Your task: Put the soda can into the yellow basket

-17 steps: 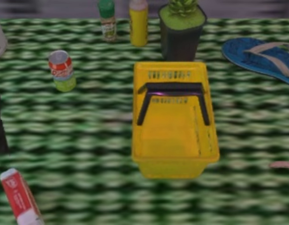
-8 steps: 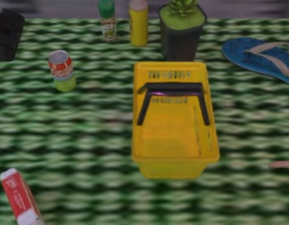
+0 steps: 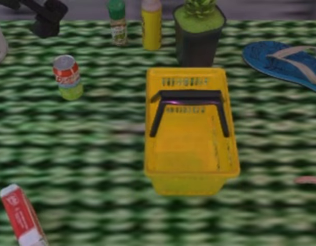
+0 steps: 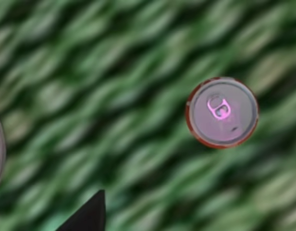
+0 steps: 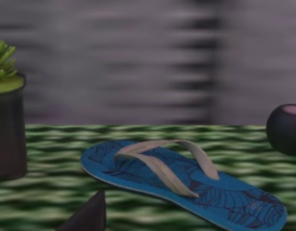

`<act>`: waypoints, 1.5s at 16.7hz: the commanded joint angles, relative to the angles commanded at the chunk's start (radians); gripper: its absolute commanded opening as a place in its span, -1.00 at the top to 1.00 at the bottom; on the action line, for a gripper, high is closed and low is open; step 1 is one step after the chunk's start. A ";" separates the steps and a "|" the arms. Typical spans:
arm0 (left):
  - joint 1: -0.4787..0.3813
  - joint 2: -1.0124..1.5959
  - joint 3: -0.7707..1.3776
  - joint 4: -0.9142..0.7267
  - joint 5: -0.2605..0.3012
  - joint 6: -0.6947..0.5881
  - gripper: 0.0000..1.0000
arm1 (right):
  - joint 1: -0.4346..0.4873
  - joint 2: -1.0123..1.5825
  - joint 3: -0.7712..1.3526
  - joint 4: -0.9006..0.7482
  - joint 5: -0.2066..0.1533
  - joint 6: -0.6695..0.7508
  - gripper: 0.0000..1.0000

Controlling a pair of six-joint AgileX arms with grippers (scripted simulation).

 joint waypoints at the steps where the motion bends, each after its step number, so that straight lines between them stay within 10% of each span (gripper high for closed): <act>1: -0.002 0.085 0.082 -0.048 -0.001 0.021 -1.00 | 0.000 0.000 0.000 0.000 0.000 0.000 -1.00; 11: -0.007 0.568 0.538 -0.319 -0.014 0.139 -1.00 | 0.000 0.000 0.000 0.000 0.000 0.000 -1.00; 25: -0.013 0.551 0.311 -0.109 -0.014 0.134 -1.00 | 0.000 0.000 0.000 0.000 0.000 0.000 -1.00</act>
